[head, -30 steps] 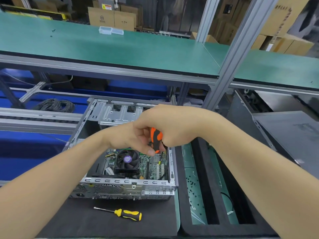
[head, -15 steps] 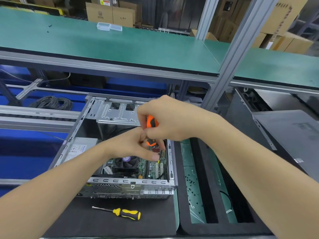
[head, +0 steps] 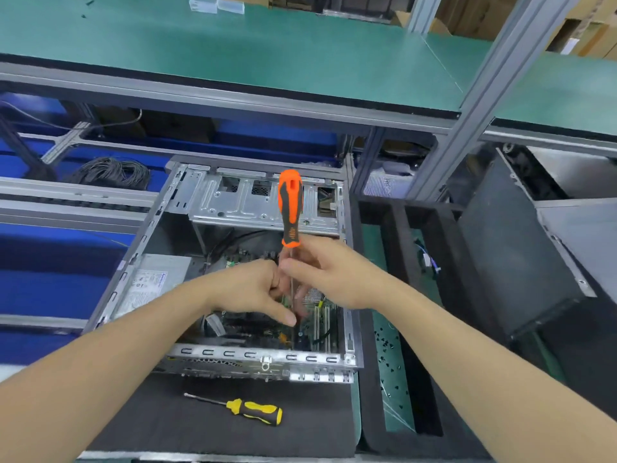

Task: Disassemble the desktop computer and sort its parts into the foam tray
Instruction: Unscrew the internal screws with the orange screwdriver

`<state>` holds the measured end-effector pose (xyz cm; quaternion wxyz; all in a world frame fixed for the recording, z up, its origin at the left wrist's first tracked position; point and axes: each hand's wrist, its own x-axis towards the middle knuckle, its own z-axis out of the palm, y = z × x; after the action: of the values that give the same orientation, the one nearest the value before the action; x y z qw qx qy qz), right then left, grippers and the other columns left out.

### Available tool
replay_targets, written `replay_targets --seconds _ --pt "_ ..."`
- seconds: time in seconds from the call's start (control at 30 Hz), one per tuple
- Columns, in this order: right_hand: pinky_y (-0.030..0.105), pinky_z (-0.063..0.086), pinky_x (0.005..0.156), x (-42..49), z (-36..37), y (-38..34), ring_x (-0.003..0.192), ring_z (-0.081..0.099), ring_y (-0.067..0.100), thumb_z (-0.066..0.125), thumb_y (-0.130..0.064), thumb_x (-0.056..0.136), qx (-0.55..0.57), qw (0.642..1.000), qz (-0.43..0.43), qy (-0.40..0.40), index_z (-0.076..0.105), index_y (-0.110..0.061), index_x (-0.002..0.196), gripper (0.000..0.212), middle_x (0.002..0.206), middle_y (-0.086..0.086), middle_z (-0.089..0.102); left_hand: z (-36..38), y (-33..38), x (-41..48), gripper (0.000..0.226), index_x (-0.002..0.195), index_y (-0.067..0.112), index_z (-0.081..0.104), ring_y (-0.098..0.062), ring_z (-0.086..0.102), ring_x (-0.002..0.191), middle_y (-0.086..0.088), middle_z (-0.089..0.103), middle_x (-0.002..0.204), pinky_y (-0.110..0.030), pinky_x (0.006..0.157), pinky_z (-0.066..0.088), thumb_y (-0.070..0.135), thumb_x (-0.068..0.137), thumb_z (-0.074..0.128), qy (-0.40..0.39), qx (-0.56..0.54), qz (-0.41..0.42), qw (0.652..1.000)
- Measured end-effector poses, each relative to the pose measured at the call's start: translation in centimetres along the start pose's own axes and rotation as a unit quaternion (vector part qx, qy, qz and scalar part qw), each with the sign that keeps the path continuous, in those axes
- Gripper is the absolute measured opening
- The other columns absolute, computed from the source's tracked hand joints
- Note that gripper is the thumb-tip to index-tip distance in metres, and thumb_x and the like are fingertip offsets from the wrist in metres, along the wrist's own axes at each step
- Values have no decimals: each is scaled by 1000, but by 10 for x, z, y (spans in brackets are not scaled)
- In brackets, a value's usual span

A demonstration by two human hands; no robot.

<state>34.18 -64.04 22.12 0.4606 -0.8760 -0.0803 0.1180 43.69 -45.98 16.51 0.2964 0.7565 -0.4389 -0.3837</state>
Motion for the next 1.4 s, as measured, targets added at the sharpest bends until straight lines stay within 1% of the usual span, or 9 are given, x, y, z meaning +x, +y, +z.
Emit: replay_targets --seconds 0.13,0.2,0.3,0.6,0.83,1.13,1.2,1.3,1.4 --pt "39 64 70 22 5 22 75 76 25 51 -19 109 68 997 20 44 61 -8 97 19 86 10 74 -3 -11 9 24 77 18 69 -10 36 48 7 41 50 -20 52 30 37 89 77 -33 105 -17 994" --pt "44 64 70 31 3 30 73 74 28 49 -15 109 107 992 21 58 59 -5 96 19 82 15 71 -4 -15 13 5 85 33 75 -10 37 45 9 39 46 -16 49 29 31 90 76 -36 99 -4 994" --pt "40 61 63 40 -8 35 64 71 30 47 -14 110 137 988 14 73 58 -5 95 20 79 16 71 -5 -20 18 14 102 40 78 -10 36 44 8 39 49 -18 48 27 33 90 75 -36 71 4 997" --pt "44 62 65 47 -56 20 75 68 49 46 -11 111 187 972 -25 144 57 0 96 22 79 22 69 -6 -29 18 19 103 45 75 -10 33 46 8 36 50 -26 52 23 46 85 78 -73 48 -10 996" --pt "35 60 62 44 -68 19 72 70 37 44 -10 111 208 961 -27 179 58 -1 96 22 78 18 69 0 -33 16 25 96 49 75 -11 28 46 7 30 50 -25 49 20 65 77 78 -28 29 -24 999" --pt "36 60 60 38 -71 21 69 69 32 44 -11 111 195 962 -32 187 58 -2 96 22 75 13 69 -6 -30 11 7 85 40 69 -6 38 46 12 43 50 -18 49 32 47 88 67 -43 69 -24 996" --pt "38 61 61 35 -69 22 69 69 38 46 -12 111 186 968 -29 163 58 -1 97 22 78 19 69 -11 -32 10 13 74 29 57 -13 33 46 9 38 53 -23 45 30 37 82 54 -7 -69 -80 994" --pt "40 62 62 32 -51 26 69 71 38 50 -12 109 166 980 -5 106 59 4 97 22 81 26 70 -17 -26 13 9 68 17 44 -14 17 45 1 25 55 -21 42 20 21 76 44 -12 -374 -128 918" --pt "47 64 63 29 -26 31 67 72 38 56 -11 106 140 988 22 68 62 2 96 18 79 22 71 -20 -18 21 8 69 8 46 -16 30 47 -8 36 59 -25 50 24 15 68 42 -43 -477 -119 870"
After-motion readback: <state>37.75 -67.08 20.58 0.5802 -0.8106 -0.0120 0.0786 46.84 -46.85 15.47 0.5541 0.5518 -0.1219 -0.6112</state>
